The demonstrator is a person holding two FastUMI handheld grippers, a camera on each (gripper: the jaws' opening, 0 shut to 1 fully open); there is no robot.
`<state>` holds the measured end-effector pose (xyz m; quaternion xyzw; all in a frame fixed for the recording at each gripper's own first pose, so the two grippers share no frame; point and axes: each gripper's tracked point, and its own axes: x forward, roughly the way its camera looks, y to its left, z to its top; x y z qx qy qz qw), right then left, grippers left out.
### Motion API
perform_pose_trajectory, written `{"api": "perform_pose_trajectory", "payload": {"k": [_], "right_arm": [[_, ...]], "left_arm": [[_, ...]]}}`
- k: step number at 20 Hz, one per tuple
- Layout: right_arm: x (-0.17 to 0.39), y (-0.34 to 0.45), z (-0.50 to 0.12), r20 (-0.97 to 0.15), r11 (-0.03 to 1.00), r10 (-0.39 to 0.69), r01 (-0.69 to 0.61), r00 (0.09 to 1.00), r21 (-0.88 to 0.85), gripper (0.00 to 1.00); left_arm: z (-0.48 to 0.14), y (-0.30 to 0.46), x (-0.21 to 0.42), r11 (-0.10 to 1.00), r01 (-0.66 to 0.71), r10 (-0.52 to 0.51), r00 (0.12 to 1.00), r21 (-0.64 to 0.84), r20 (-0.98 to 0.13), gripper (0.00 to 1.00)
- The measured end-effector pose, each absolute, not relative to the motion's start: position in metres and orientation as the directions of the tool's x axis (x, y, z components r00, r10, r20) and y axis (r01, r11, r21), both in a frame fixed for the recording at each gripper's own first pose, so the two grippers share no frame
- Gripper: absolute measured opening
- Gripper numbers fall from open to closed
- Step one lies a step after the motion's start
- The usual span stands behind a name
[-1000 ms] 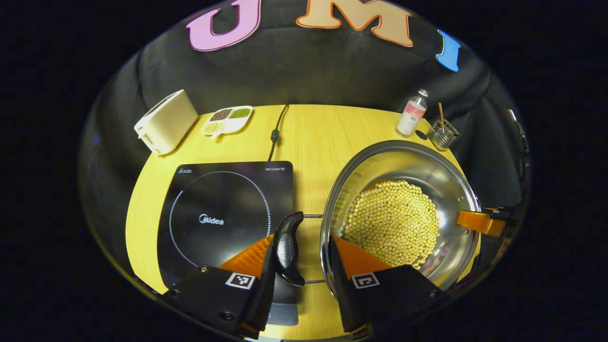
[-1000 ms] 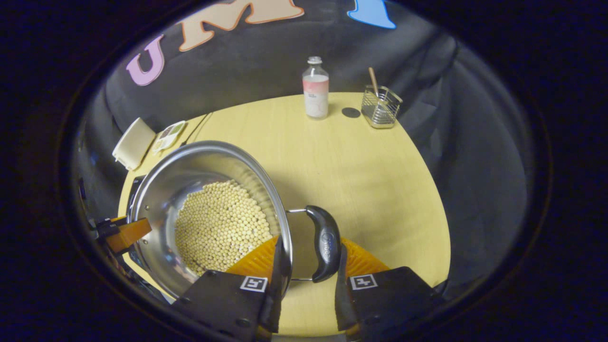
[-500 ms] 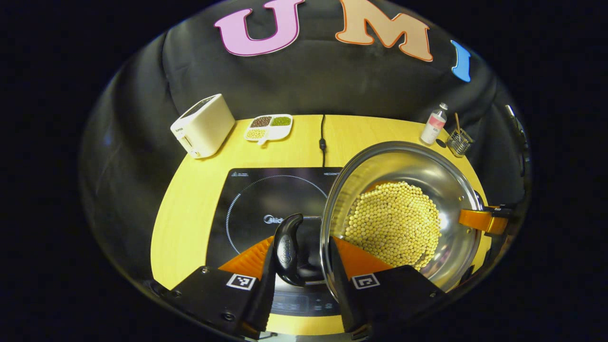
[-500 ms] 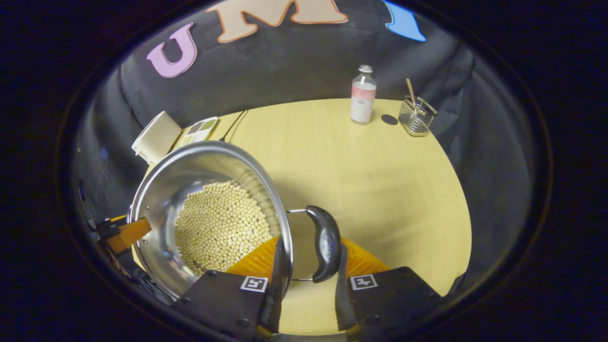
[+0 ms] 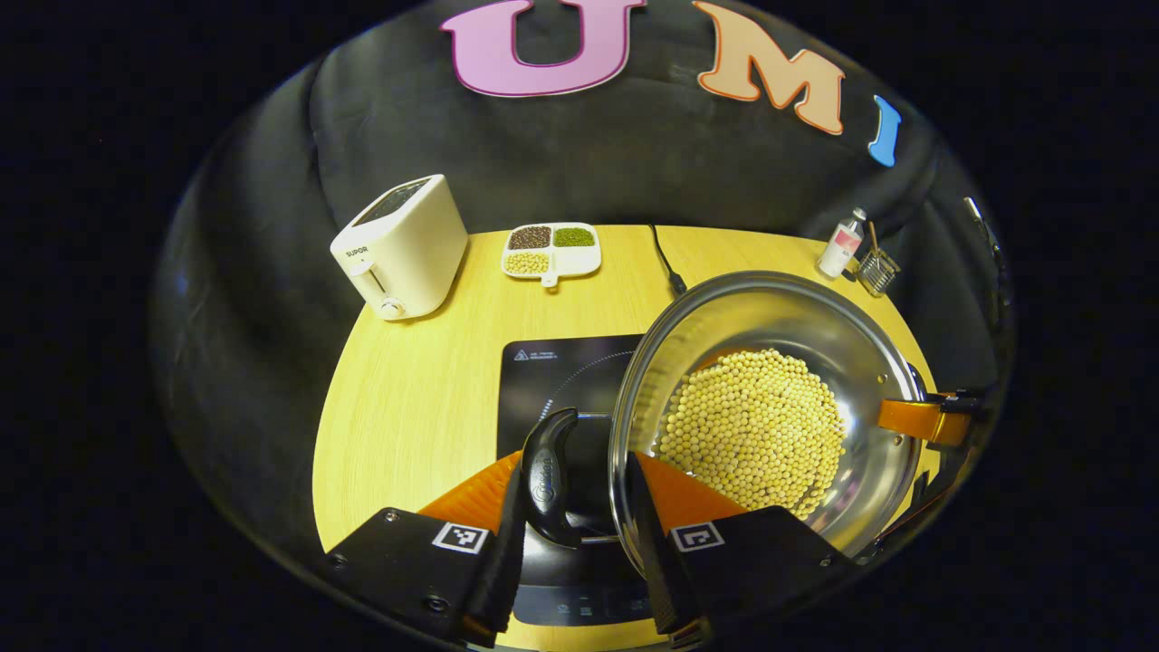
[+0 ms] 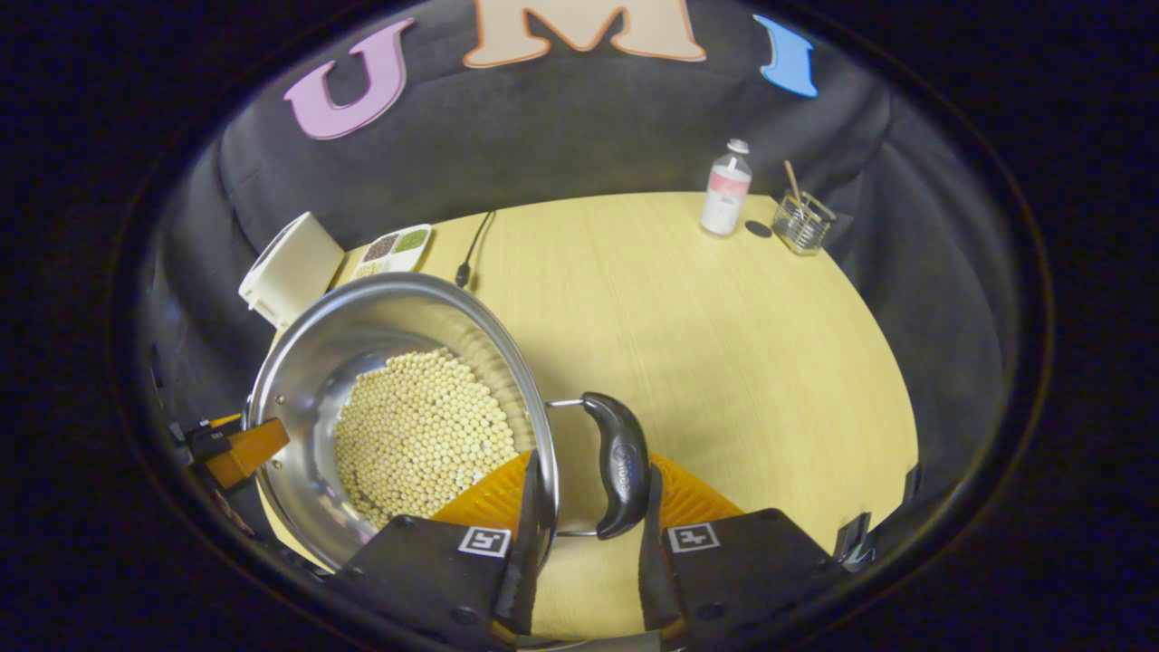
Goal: First push the handle of the pot to place it horizontally, then grasp the pot with both hands and set it on the induction cooktop.
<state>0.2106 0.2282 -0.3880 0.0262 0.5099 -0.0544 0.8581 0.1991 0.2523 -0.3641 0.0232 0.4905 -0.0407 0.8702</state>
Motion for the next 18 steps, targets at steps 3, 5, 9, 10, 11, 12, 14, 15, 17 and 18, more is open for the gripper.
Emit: {"api": "perform_pose_trajectory", "payload": {"k": [3, 5, 9, 10, 11, 12, 14, 15, 17, 18], "right_arm": [[0.212, 0.248, -0.39, -0.887, 0.992, -0.073, 0.124, 0.456, -0.018, 0.41], [0.215, 0.262, -0.394, -0.89, 0.992, -0.068, 0.129, 0.451, -0.01, 0.41], [0.214, 0.282, -0.407, -0.9, 0.991, -0.073, 0.136, 0.429, -0.016, 0.41], [0.215, 0.285, -0.41, -0.903, 0.99, -0.075, 0.138, 0.423, -0.018, 0.41], [0.215, 0.287, -0.414, -0.906, 0.99, -0.077, 0.137, 0.417, -0.022, 0.41], [0.214, 0.29, -0.417, -0.908, 0.991, -0.077, 0.131, 0.412, -0.025, 0.48], [0.219, 0.293, -0.421, -0.903, 0.991, -0.066, 0.132, 0.425, -0.01, 0.48], [0.22, 0.294, -0.423, -0.906, 0.991, -0.062, 0.136, 0.418, -0.005, 0.41], [0.228, 0.296, -0.424, -0.904, 0.989, -0.048, 0.146, 0.424, 0.016, 0.41], [0.228, 0.295, -0.426, -0.905, 0.989, -0.042, 0.143, 0.424, 0.021, 0.41]], "left_arm": [[-0.366, 0.272, 0.202, 0.996, 0.092, -0.047, 0.509, 0.001, -0.859, 0.59], [-0.368, 0.286, 0.208, 0.994, 0.11, -0.043, 0.515, 0.016, -0.856, 0.58], [-0.379, 0.304, 0.214, 0.993, 0.113, -0.04, 0.5, 0.019, -0.865, 0.59], [-0.386, 0.309, 0.214, 0.994, 0.108, -0.041, 0.492, 0.015, -0.87, 0.59], [-0.391, 0.312, 0.213, 0.995, 0.102, -0.042, 0.481, 0.008, -0.876, 0.59], [-0.391, 0.314, 0.209, 0.996, 0.093, -0.04, 0.471, 0.004, -0.881, 0.59], [-0.391, 0.32, 0.223, 0.994, 0.105, -0.037, 0.506, 0.018, -0.862, 0.58], [-0.391, 0.319, 0.222, 0.993, 0.118, -0.034, 0.511, 0.03, -0.859, 0.58], [-0.394, 0.319, 0.226, 0.992, 0.122, -0.028, 0.52, 0.041, -0.854, 0.59], [-0.395, 0.319, 0.227, 0.993, 0.108, -0.018, 0.529, 0.047, -0.848, 0.61]]}}
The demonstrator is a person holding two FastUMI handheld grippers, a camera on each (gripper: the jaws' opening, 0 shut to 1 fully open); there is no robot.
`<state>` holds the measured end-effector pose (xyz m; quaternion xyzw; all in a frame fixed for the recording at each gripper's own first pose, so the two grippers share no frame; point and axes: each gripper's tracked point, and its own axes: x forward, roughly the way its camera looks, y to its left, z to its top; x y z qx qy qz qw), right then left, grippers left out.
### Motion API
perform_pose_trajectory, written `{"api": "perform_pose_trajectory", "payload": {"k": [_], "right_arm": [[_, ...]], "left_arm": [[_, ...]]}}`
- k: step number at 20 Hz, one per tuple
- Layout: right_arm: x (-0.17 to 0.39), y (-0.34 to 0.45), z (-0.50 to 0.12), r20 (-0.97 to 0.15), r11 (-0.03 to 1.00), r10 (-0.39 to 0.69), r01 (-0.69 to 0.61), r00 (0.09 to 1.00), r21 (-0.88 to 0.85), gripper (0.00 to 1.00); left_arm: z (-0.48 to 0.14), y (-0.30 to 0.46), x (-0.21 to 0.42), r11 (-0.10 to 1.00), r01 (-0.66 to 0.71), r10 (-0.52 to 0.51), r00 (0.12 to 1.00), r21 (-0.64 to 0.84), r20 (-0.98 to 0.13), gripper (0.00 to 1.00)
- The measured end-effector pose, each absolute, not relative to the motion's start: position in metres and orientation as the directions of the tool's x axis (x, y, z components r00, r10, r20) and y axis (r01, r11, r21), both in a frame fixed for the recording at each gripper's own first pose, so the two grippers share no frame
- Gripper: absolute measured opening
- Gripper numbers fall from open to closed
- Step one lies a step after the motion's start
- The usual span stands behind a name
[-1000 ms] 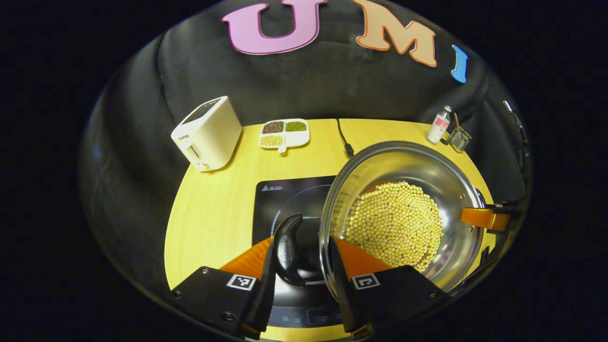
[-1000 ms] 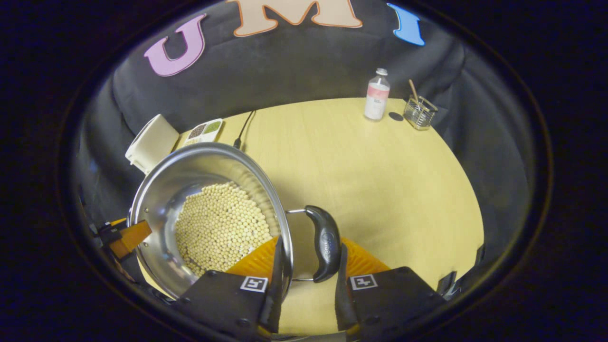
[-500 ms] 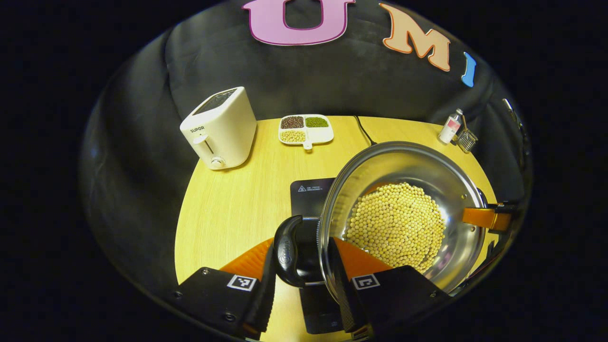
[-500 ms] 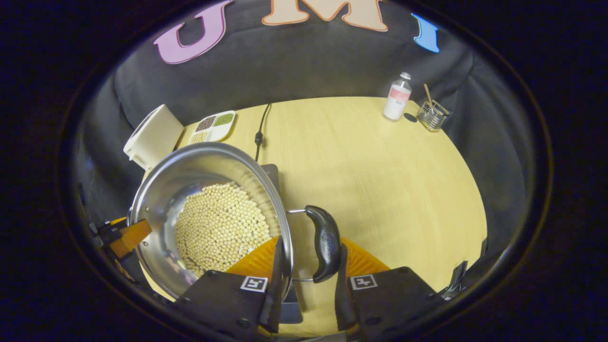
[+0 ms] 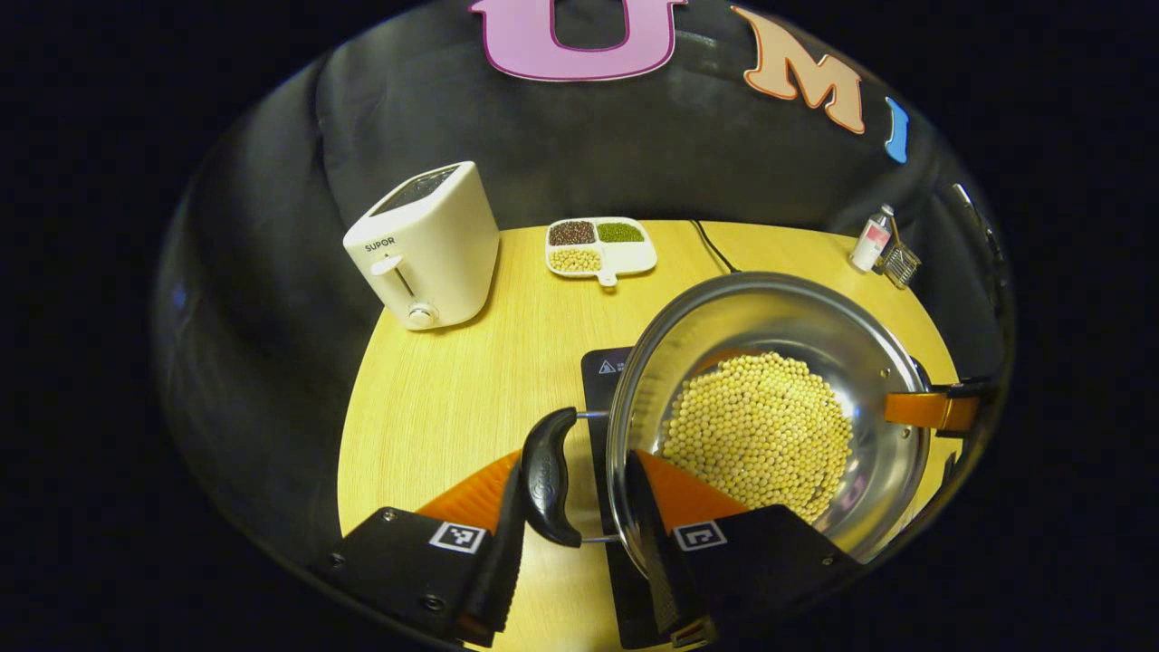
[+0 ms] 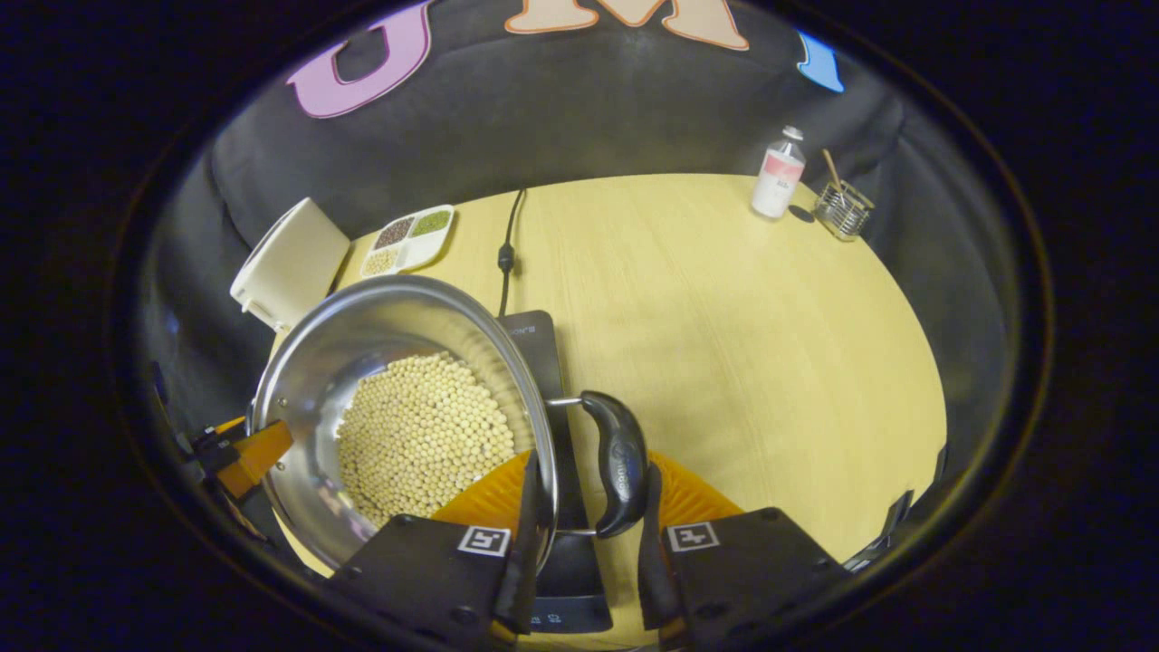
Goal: First push the handle of the pot to place it horizontally, then grasp the pot with both hands and set it on the induction cooktop.
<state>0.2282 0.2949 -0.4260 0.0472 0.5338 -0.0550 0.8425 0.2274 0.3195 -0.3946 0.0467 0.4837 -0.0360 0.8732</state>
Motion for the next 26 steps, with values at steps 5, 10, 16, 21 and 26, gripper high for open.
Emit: {"api": "perform_pose_trajectory", "payload": {"k": [5, 10, 16, 21, 26], "right_arm": [[0.212, 0.286, -0.435, -0.915, 0.986, -0.041, 0.162, 0.402, 0.027, 0.71], [0.206, 0.279, -0.421, -0.883, 0.981, 0.019, 0.161, 0.468, 0.107, 0.99], [0.216, 0.256, -0.36, -0.759, 0.97, 0.023, 0.171, 0.651, 0.175, 0.94], [0.202, 0.232, -0.322, -0.649, 0.977, 0.088, 0.062, 0.756, 0.204, 0.97], [0.178, 0.186, -0.276, -0.498, 0.983, 0.138, -0.059, 0.856, 0.172, 0.97]], "left_arm": [[-0.414, 0.316, 0.202, 0.999, 0.031, -0.003, 0.509, 0.016, -0.861, 0.82], [-0.373, 0.329, 0.216, 0.996, 0.013, 0.058, 0.643, 0.086, -0.764, 0.82], [-0.311, 0.313, 0.211, 0.992, 0.001, 0.084, 0.756, 0.13, -0.649, 0.84], [-0.257, 0.258, 0.181, 0.996, -0.057, 0.083, 0.829, 0.065, -0.553, 0.85], [-0.209, 0.195, 0.144, 0.997, -0.051, 0.072, 0.888, 0.059, -0.455, 0.86]]}}
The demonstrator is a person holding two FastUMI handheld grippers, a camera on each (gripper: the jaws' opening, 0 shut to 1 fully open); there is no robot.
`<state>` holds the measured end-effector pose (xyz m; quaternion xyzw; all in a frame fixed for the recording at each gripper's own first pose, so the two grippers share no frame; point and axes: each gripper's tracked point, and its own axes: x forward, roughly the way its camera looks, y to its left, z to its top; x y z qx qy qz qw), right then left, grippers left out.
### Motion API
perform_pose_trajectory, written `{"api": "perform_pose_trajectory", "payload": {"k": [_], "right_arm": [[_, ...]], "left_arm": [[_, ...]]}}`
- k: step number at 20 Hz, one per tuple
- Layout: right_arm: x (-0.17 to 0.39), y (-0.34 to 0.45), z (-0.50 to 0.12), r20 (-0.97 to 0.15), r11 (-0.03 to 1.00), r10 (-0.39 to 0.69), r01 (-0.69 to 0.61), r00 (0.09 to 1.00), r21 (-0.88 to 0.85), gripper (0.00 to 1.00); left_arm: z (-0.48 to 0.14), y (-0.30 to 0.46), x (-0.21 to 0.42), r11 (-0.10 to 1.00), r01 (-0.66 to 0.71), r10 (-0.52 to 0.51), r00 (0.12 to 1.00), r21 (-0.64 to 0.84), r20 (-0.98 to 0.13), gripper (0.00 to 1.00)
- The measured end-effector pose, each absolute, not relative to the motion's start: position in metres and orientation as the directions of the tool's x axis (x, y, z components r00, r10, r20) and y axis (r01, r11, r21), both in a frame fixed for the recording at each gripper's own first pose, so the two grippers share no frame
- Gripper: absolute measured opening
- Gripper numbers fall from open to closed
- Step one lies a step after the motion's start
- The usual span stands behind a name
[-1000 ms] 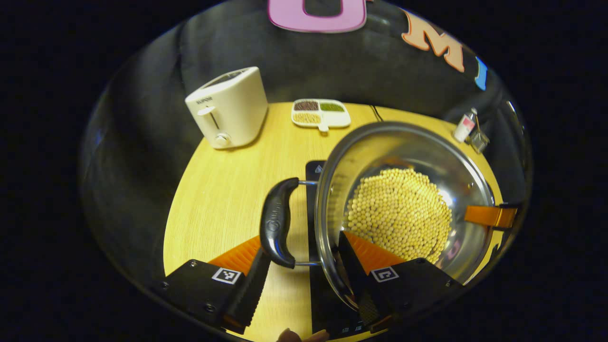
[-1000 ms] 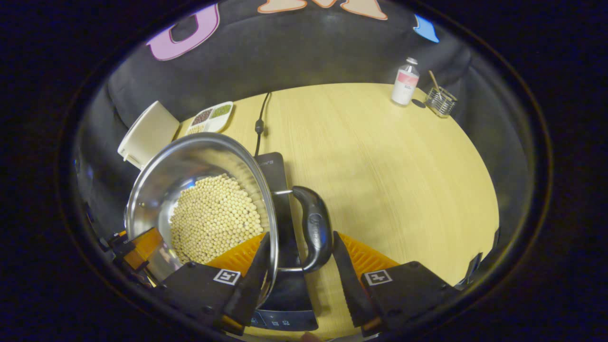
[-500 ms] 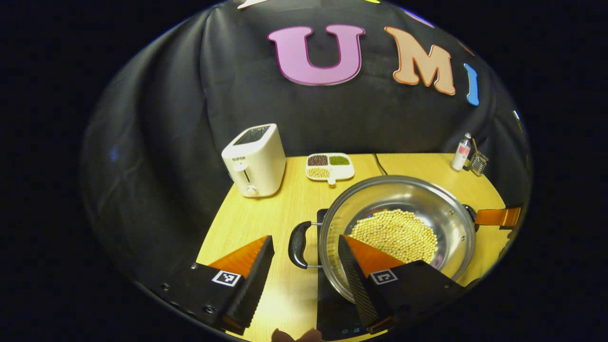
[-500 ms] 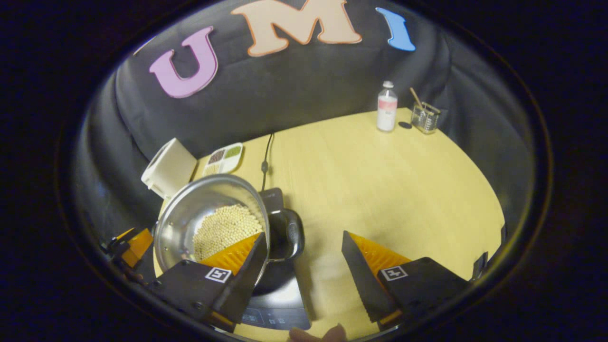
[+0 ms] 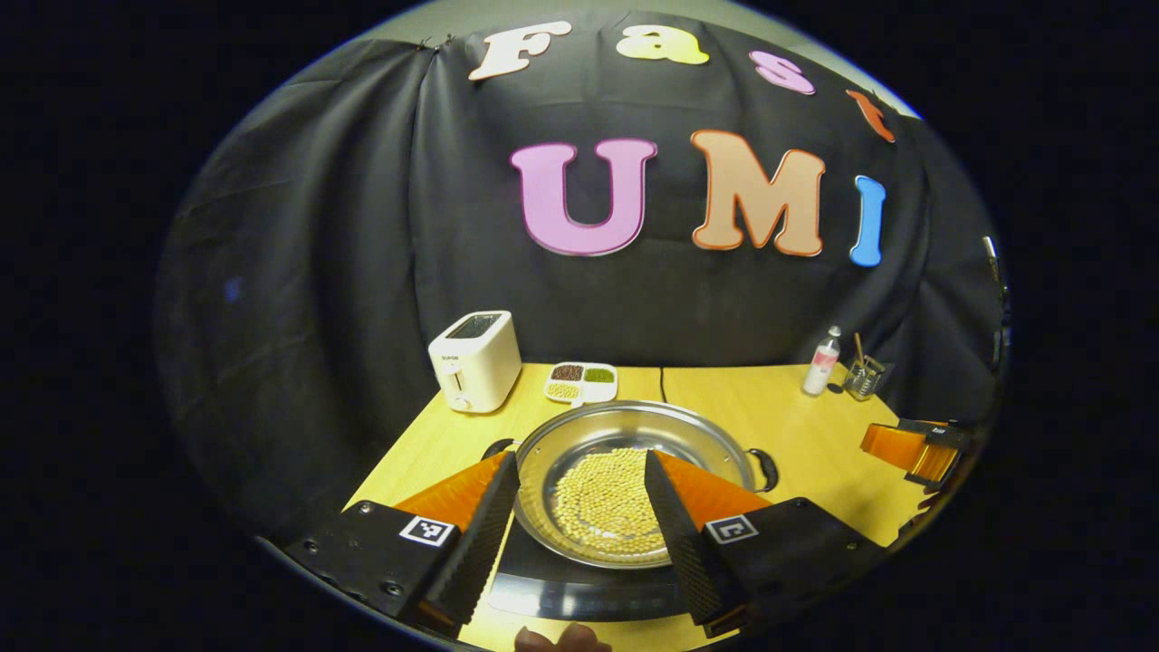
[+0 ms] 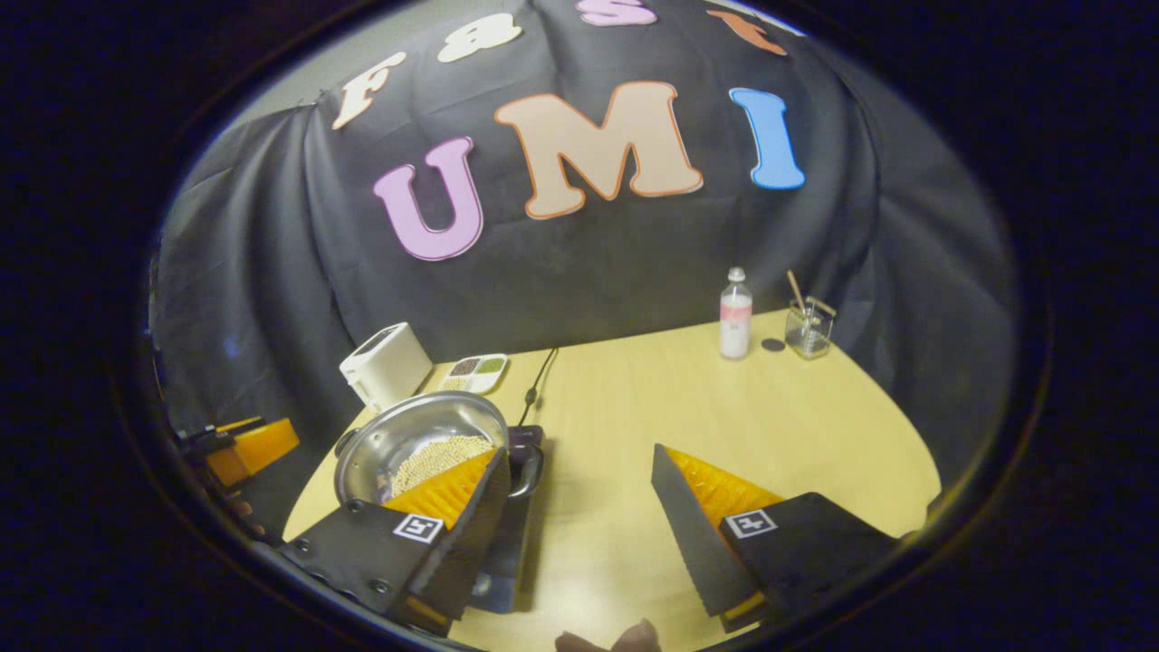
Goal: First push the handle of the pot to place it horizontally, then grasp the pot with both hands and set it on the induction cooktop.
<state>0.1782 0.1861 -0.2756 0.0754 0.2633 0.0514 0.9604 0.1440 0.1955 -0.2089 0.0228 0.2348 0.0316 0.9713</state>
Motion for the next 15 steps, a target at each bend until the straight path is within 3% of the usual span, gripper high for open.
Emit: {"api": "perform_pose_trajectory", "payload": {"k": [5, 6, 11, 15], "right_arm": [[0.152, 0.154, -0.249, -0.452, 0.978, 0.152, -0.067, 0.879, 0.2, 0.92], [0.147, 0.148, -0.235, -0.429, 0.975, 0.151, -0.062, 0.891, 0.215, 0.97], [0.113, 0.118, -0.18, -0.317, 0.981, 0.097, -0.037, 0.944, 0.191, 0.92], [0.062, 0.111, -0.17, -0.323, 0.989, 0.063, -0.016, 0.944, 0.146, 0.93]], "left_arm": [[-0.158, 0.159, 0.104, 0.996, -0.073, 0.087, 0.913, 0.05, -0.398, 0.86], [-0.144, 0.154, 0.102, 0.997, -0.071, 0.08, 0.926, 0.038, -0.368, 0.86], [-0.09, 0.13, 0.076, 0.996, 0.021, 0.002, 0.968, 0.092, -0.251, 0.85], [-0.075, 0.122, 0.039, 0.994, 0.057, -0.036, 0.977, 0.091, -0.212, 0.85]]}}
